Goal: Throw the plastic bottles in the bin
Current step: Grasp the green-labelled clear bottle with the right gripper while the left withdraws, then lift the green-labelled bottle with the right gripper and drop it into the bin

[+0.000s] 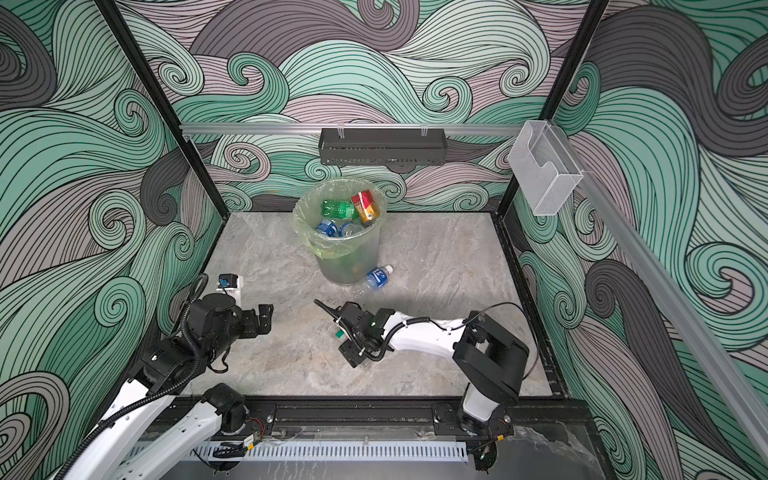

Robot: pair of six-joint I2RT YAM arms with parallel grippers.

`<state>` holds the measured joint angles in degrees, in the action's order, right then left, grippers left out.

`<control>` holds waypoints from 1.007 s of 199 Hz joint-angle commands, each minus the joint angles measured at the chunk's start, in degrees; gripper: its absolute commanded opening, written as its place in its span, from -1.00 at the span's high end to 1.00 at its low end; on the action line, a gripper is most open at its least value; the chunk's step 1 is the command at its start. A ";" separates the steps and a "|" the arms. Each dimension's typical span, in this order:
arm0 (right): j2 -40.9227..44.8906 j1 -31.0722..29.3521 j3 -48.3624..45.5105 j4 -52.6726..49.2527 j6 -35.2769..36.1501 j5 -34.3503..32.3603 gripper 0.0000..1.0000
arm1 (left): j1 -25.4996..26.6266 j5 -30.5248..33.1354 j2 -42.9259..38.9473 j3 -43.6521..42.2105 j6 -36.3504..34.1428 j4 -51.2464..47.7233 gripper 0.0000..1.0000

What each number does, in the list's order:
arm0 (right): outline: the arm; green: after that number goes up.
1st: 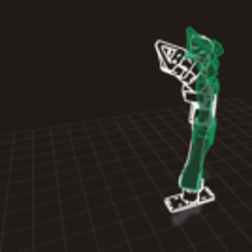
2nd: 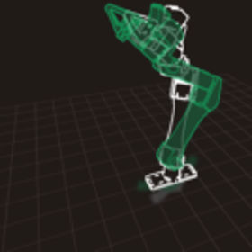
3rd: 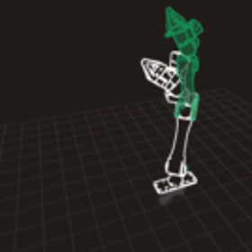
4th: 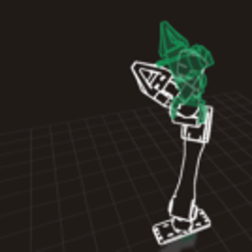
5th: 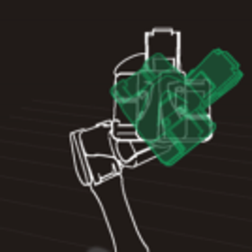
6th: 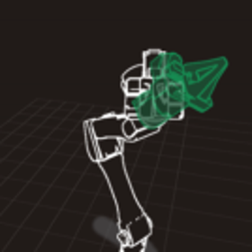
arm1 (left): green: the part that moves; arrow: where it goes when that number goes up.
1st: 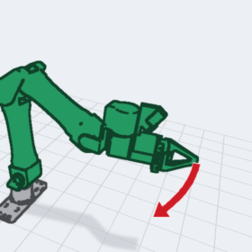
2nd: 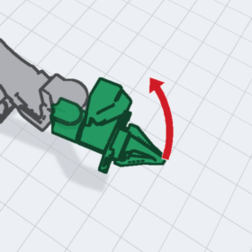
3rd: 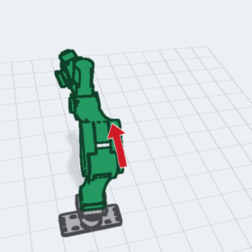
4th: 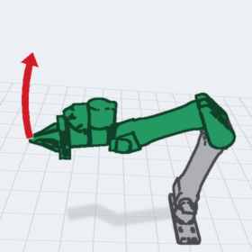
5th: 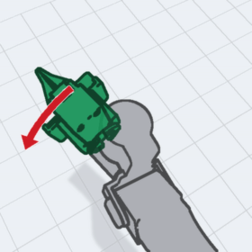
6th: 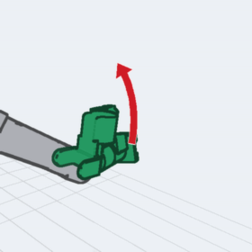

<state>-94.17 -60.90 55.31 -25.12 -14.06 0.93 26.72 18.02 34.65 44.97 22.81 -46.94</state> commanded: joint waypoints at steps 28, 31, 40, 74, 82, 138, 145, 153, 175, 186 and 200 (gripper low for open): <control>2.07 -0.26 -0.54 1.04 -0.95 -3.49 -0.18 | -0.37 1.24 -0.27 0.73 0.78 -0.96 -0.97; 2.30 -0.19 -0.68 1.00 -0.96 -3.56 -0.17 | -0.43 1.27 -0.29 0.73 0.78 -0.94 -0.97; 2.96 -0.18 -0.93 1.10 -0.96 -4.03 -0.16 | -0.41 1.31 -0.26 0.73 0.75 -0.96 -0.97; 7.38 1.44 -2.95 2.90 -2.05 -3.10 -0.12 | -0.43 1.20 -0.29 0.73 0.76 -0.87 -0.97; 8.76 2.19 -3.63 3.61 -2.19 -2.73 -0.12 | -0.44 1.15 -0.33 0.73 0.76 -0.87 -0.97; 22.36 10.55 -8.12 5.95 -1.95 -1.03 -0.11 | -0.43 0.84 -0.22 0.55 0.59 -0.52 -0.97; 24.25 11.62 -8.51 5.88 -1.77 -1.06 -0.12 | -0.36 0.86 -0.21 0.56 0.59 -0.44 -0.97; 26.41 12.93 -8.95 5.88 -1.61 -1.02 -0.12 | -0.43 0.88 -0.14 0.56 0.69 -0.44 -0.97; 32.05 16.35 -9.69 5.16 -1.16 -0.93 -0.12 | -0.40 0.79 -0.10 0.55 0.73 -0.35 -0.97; 34.59 17.73 -9.69 4.82 -0.97 -0.88 -0.12 | -0.43 0.69 0.06 0.53 0.71 -0.26 -0.97; 37.22 18.90 -9.31 3.24 -0.31 -0.88 -0.12 | -0.44 0.61 0.14 0.49 0.66 -0.09 -0.97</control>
<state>-60.88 -43.72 46.13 -20.49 -15.25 -0.43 26.70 18.00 34.65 44.97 22.98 -46.89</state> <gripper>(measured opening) 0.563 0.986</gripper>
